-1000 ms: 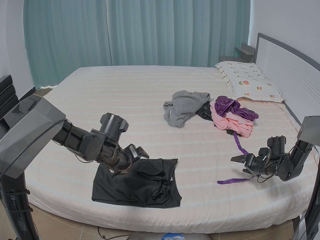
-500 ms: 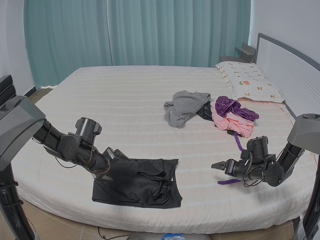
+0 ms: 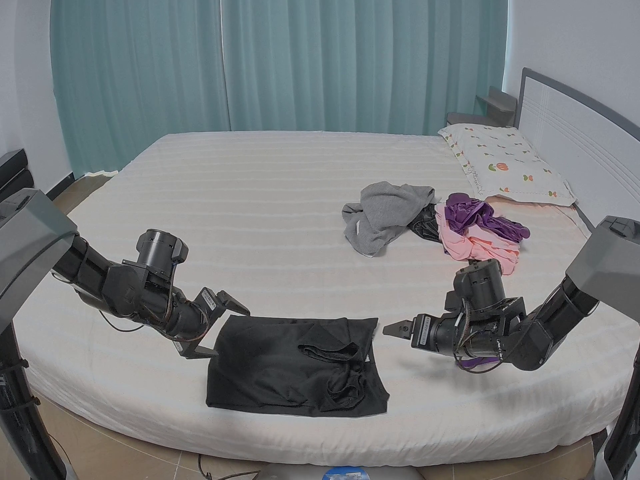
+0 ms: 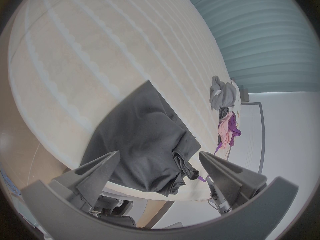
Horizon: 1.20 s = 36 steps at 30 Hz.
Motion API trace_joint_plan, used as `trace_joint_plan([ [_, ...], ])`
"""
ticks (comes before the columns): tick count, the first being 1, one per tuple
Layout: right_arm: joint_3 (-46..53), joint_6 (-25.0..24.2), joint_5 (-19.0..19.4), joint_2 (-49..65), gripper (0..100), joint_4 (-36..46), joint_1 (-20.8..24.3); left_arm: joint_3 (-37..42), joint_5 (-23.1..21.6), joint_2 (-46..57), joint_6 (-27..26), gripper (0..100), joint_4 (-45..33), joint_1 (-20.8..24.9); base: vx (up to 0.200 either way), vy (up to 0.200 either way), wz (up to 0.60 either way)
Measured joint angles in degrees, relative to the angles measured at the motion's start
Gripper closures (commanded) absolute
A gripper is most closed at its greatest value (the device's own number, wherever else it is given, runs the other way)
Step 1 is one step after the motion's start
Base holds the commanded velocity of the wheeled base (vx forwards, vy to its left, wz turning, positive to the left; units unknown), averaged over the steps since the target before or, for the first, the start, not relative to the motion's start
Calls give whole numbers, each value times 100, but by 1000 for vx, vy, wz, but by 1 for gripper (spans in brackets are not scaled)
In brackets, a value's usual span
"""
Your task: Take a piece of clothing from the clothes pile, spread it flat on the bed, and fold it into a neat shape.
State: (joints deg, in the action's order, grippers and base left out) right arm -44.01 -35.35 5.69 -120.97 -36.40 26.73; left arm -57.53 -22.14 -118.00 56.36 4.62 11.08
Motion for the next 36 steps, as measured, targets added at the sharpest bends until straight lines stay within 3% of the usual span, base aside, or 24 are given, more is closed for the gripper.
trace_joint_plan([
  [11, -709, -23, -4, 71, 0, 542, 761, 50, -88, 9, -28, 0, 0, -63, 0, 200, 0],
  [17, -1147, -23, 0, -111, 0, 862, 957, 89, -187, 0, -39, 0, 5, -94, 0, 167, 0],
  [28, -2008, -329, 5, -784, 0, 1642, 918, 117, -191, -38, -72, 0, 2, -124, 0, 0, 0],
  [36, -2305, -356, -15, -1018, 0, 2217, 636, 117, -180, -40, -74, 0, 2, -122, 0, 0, 0],
])
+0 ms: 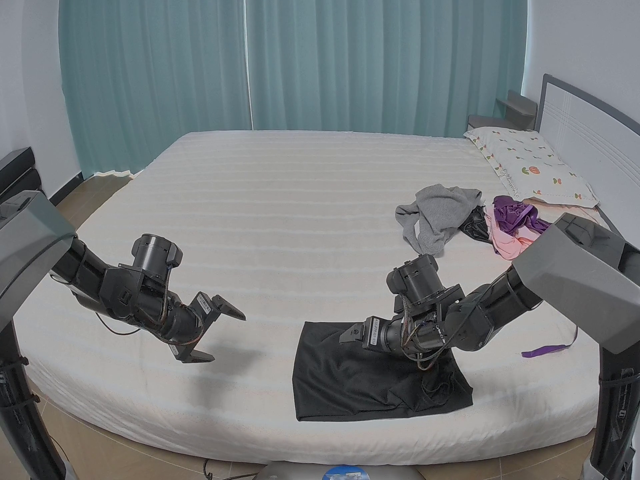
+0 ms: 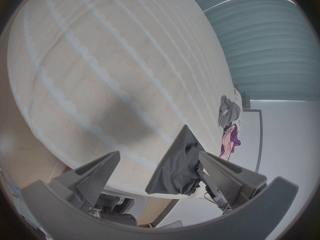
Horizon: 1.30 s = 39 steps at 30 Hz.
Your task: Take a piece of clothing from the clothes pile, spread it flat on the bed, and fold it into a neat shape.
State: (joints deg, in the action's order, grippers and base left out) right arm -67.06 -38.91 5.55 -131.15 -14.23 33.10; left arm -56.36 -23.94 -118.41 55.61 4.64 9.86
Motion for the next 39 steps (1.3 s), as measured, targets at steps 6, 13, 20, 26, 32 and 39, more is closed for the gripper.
trace_joint_plan([
  [6, 63, 158, -154, 59, 0, 257, -355, 5, 11, -4, 0, 0, 0, -2, 0, 0, 0],
  [13, 271, 534, -391, 94, 0, 202, -1072, 11, 24, -4, -5, 0, 2, 6, 0, 0, 0],
  [20, 634, 736, 271, 151, 0, -651, -1773, 40, 52, -4, -85, 0, 13, 13, 0, 0, 0],
  [26, 1268, 974, 800, 210, 0, -1787, -1987, 41, 62, -9, -107, 0, 13, 16, 0, 0, 0],
  [32, 1696, 994, 929, 336, 0, -2180, -1904, 44, 66, -9, -117, 0, 11, 22, 0, 0, 0],
  [39, 2029, 958, 925, 689, 0, -2165, -1593, 46, 73, -11, -117, 0, 13, 24, 0, 0, 0],
])
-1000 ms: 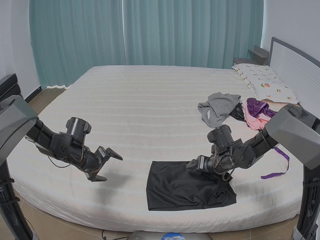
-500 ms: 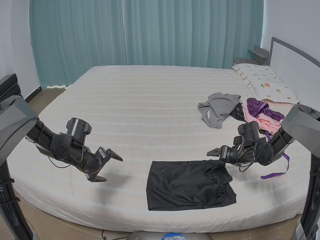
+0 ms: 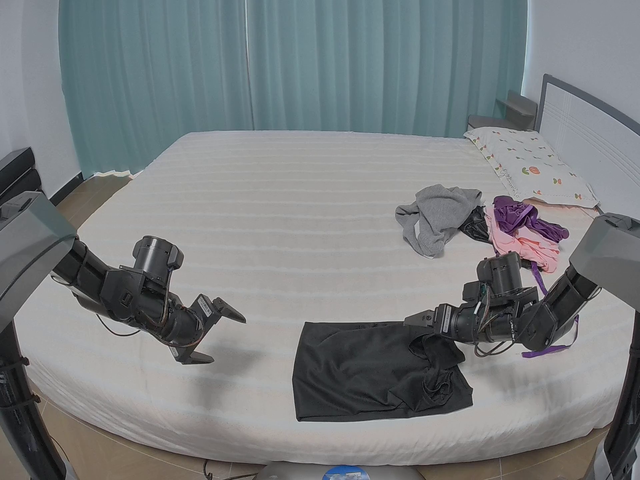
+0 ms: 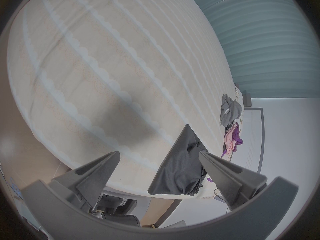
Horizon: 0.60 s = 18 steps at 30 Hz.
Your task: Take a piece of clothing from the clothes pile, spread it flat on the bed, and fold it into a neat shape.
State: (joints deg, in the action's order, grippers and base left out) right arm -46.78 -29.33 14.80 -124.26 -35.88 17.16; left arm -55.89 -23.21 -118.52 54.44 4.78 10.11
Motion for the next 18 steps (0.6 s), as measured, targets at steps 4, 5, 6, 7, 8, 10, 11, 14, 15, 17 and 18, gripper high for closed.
trace_joint_plan([
  [4, 48, -112, -24, -35, 0, 0, 89, 5, 1, 0, 2, 0, -7, 2, 0, 0, 0],
  [5, 39, -162, -33, -71, 0, 5, 99, 5, 1, 0, 2, 0, -10, 4, 0, 0, 0],
  [6, 22, -200, -40, -110, 0, 2, 113, 9, 1, 0, 2, 0, -11, 4, 0, 0, 0],
  [7, 2, -223, -44, -149, 0, 2, 124, 9, 1, 0, 2, 0, -10, 4, 0, 0, 0],
  [8, -24, -244, -46, -197, 0, 2, 127, 9, 1, 0, 2, 0, -5, 4, 0, 0, 0],
  [10, -99, -269, -52, -300, 0, 9, 124, 9, 1, -1, 2, 0, 0, 4, 0, 0, 0],
  [11, -145, -288, -55, -344, 0, 11, 119, 9, 1, -1, 2, 0, 0, 4, 0, 0, 0],
  [14, -319, -425, -82, -483, 100, 18, 107, 9, 1, -4, 2, 0, 0, 9, 0, 0, 0],
  [15, -391, -466, -98, -532, 100, 22, 107, 9, 1, -4, 2, 0, 0, 9, 0, 0, 0],
  [17, -527, -507, -137, -617, 100, 52, 100, 9, 1, -4, 2, 0, 0, 9, 0, 0, 0],
  [18, -623, -529, -169, -675, 100, 84, 89, 9, 0, -4, 2, 0, 1, 9, 0, 0, 0],
])
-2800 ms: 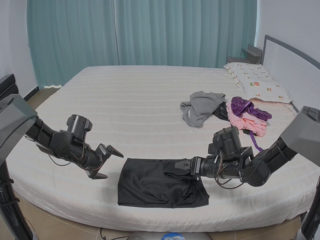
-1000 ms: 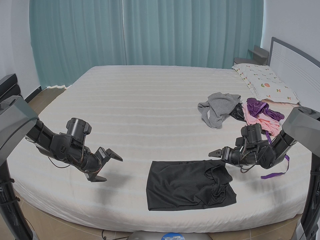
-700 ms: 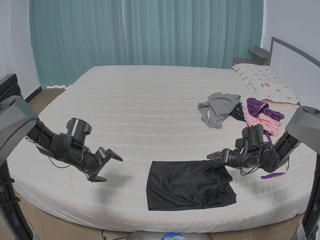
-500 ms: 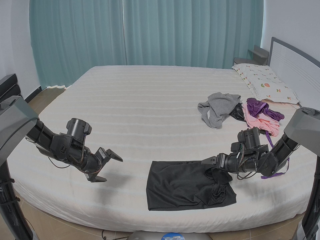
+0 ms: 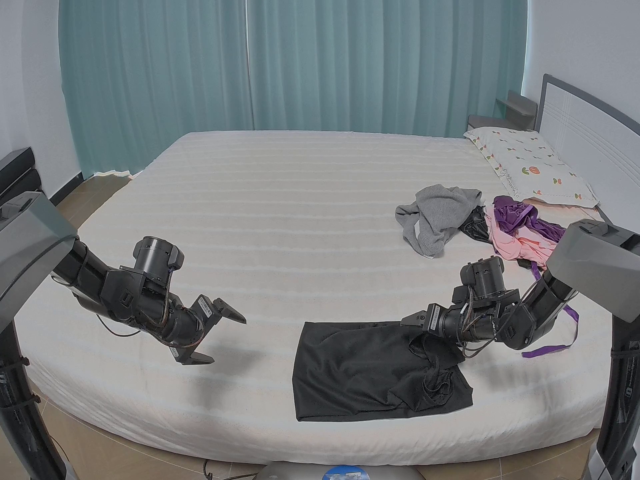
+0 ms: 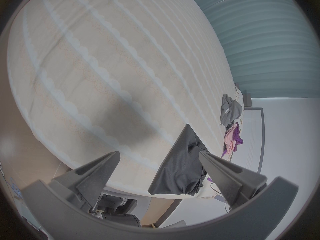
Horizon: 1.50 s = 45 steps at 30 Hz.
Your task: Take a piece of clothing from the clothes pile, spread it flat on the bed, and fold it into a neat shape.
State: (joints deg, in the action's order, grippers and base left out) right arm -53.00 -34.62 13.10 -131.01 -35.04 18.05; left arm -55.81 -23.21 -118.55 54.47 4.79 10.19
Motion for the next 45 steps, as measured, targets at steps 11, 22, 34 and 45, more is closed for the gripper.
trace_joint_plan([
  [11, -195, -40, -85, -138, 100, 113, -456, -2, 1, -2, -9, 0, 0, 6, 0, 0, 0],
  [22, -230, -66, 27, -124, 100, 112, -761, -2, 9, -5, -9, 0, 0, 11, 0, 0, 0],
  [34, 246, 33, 380, 199, 0, 44, -889, 0, 11, -11, -9, 0, -1, 11, 0, 0, 0],
  [45, 1954, 132, 652, 998, 0, -1042, -371, 0, 11, -13, -9, 0, -11, 9, 0, 0, 0],
])
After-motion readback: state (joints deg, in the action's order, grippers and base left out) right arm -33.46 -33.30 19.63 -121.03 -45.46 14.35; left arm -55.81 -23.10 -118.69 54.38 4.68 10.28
